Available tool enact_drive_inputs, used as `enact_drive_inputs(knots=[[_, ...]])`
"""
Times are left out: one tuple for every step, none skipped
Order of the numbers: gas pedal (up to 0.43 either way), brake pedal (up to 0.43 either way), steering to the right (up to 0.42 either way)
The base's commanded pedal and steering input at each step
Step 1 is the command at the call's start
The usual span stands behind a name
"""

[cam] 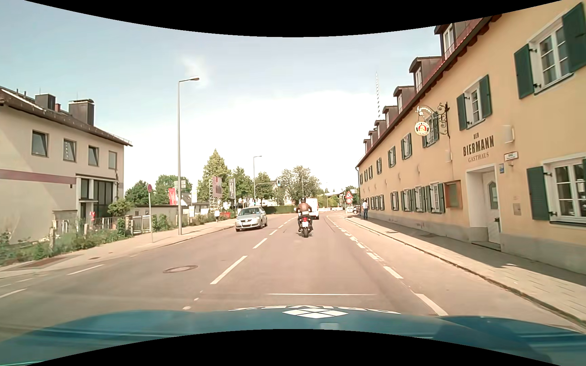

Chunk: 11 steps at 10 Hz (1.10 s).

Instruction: Follow the waypoints while adhering to traffic rules and regulations

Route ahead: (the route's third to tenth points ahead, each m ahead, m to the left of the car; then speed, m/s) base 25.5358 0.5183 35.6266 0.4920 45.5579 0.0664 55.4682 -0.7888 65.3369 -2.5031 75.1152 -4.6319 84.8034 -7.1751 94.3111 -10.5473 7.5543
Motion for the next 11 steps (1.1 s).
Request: enact_drive_inputs(knots=[[0.0, 0.0, -0.001], [0.0, 0.0, -0.001], [0.0, 0.0, -0.001], [0.0, 0.0, -0.001], [0.0, 0.0, 0.0], [0.0, 0.0, 0.0], [0.0, 0.0, 0.0], [0.0, 0.0, 0.0], [0.0, 0.0, 0.0], [0.0, 0.0, 0.001], [0.0, 0.0, 0.002]])
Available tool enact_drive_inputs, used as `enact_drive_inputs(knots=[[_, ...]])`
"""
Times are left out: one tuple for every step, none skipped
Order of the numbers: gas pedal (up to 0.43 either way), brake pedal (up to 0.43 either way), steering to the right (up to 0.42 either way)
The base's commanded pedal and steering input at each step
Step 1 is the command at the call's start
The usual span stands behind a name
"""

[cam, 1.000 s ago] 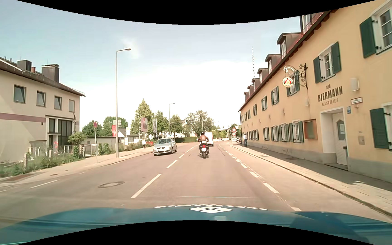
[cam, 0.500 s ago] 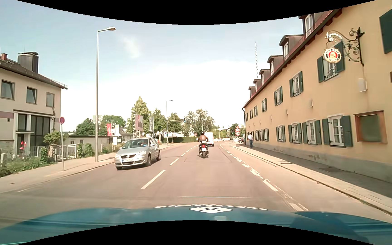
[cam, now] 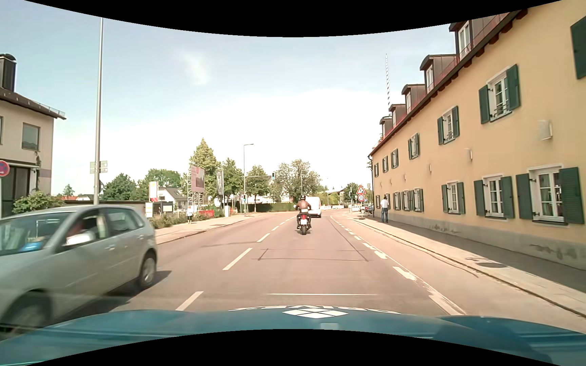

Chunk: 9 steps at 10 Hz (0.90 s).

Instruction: Follow the waypoints while adhering to traffic rules and regulations

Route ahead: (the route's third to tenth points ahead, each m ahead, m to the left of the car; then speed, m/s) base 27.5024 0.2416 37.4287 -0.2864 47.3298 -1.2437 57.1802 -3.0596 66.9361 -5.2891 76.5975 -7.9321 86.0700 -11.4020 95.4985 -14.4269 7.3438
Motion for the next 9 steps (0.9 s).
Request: enact_drive_inputs(knots=[[0.008, 0.0, 0.001], [0.028, 0.0, 0.001], [0.028, 0.0, 0.002], [0.028, 0.0, 0.002], [0.028, 0.0, 0.002], [0.028, 0.0, 0.002], [0.028, 0.0, 0.002], [0.028, 0.0, 0.003], [0.028, 0.0, 0.003]])
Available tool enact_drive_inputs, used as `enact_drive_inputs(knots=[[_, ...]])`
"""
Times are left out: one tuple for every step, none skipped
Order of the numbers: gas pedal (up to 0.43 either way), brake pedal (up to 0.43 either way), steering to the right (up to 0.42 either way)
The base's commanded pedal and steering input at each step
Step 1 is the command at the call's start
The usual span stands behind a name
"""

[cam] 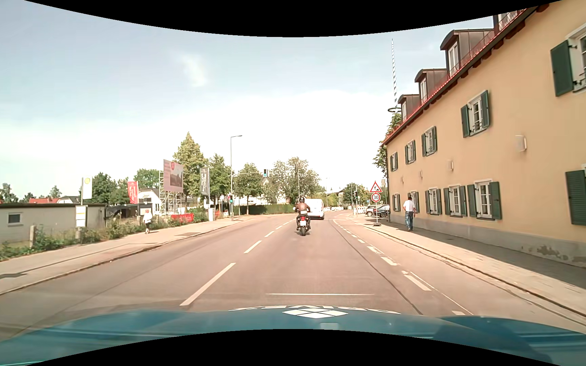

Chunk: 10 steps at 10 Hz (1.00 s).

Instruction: Follow the waypoints while adhering to traffic rules and regulations

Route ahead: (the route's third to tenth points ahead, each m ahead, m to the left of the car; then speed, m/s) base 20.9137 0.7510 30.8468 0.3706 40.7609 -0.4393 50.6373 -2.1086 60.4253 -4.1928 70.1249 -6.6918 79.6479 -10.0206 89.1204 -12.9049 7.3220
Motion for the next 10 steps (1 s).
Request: enact_drive_inputs(knots=[[0.028, 0.0, 0.003], [0.028, 0.0, 0.002], [0.028, 0.0, 0.002], [0.028, 0.0, 0.002], [0.028, 0.0, 0.003], [0.028, 0.0, 0.003], [0.039, 0.0, 0.003], [0.047, 0.0, 0.003], [0.047, 0.0, 0.003], [0.047, 0.0, 0.003]])
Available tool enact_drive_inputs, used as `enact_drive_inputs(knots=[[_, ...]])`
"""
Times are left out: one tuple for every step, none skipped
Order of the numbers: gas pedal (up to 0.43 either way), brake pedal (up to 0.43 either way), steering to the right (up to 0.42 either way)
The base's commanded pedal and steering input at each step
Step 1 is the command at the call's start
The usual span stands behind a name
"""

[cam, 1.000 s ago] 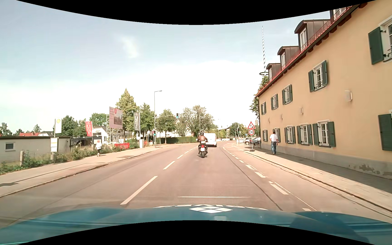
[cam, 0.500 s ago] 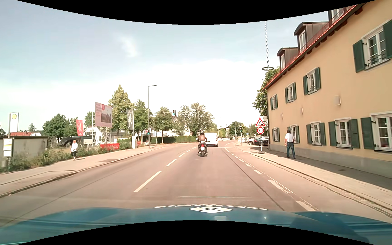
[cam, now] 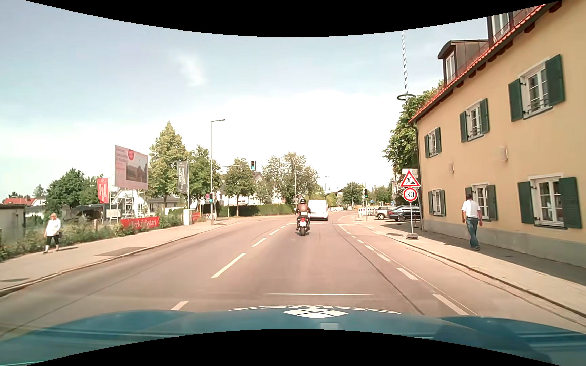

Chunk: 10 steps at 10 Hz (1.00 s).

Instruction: Follow the waypoints while adhering to traffic rules and regulations

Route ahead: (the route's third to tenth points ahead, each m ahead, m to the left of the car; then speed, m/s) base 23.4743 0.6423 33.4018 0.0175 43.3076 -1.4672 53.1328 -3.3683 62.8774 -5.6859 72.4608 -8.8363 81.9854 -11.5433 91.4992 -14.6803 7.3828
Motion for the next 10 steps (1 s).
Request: enact_drive_inputs(knots=[[0.047, 0.0, 0.003], [0.047, 0.0, 0.003], [0.047, 0.0, 0.003], [0.047, 0.0, 0.003], [0.047, 0.0, 0.003], [0.047, 0.0, 0.003], [0.047, 0.0, 0.003], [0.047, 0.0, 0.003], [0.047, 0.0, 0.003], [0.047, 0.0, 0.004]])
